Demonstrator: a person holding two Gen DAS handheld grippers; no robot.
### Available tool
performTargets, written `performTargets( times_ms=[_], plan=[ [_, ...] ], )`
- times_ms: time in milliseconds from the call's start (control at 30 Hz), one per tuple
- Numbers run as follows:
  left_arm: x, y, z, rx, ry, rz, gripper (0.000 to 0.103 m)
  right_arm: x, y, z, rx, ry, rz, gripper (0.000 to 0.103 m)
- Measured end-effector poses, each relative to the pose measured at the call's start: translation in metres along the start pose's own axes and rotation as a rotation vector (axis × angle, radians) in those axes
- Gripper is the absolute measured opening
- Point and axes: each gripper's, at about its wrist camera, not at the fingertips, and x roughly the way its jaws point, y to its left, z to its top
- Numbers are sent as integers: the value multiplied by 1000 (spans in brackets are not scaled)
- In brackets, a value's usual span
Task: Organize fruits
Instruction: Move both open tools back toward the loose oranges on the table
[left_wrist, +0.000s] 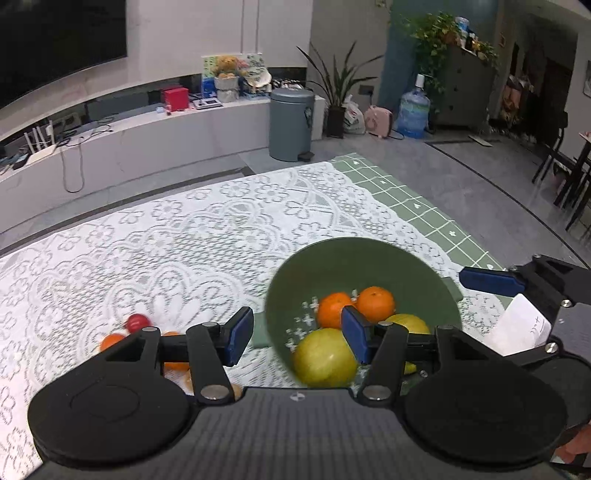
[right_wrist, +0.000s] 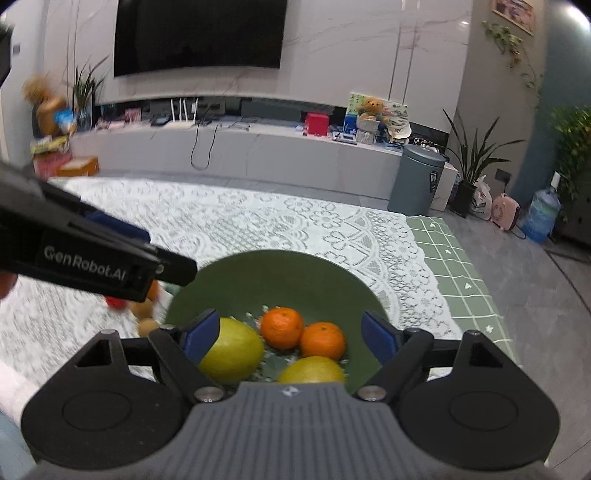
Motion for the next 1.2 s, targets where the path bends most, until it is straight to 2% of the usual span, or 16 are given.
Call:
performTargets(
  times_ms=[333,533,833,1000,1200],
  plan=[
    [-20,40,-35,-78,-13,55,66,-7,42,-11,62,-45,18,82],
    [-36,75,-60,-151,-42,86,66,-5,70,-17,23,-61,55,82],
    [-45,114,-89,-209,-59,143,66,4,112,-13,-47,-78,130,81],
    [-45,130,-98,-221,-67,201,66,16,126,-11,-78,-52,146,71],
    [-41,147,-103,-266,-73,196,66,29,138,-10,-112,-31,169,64]
  ],
)
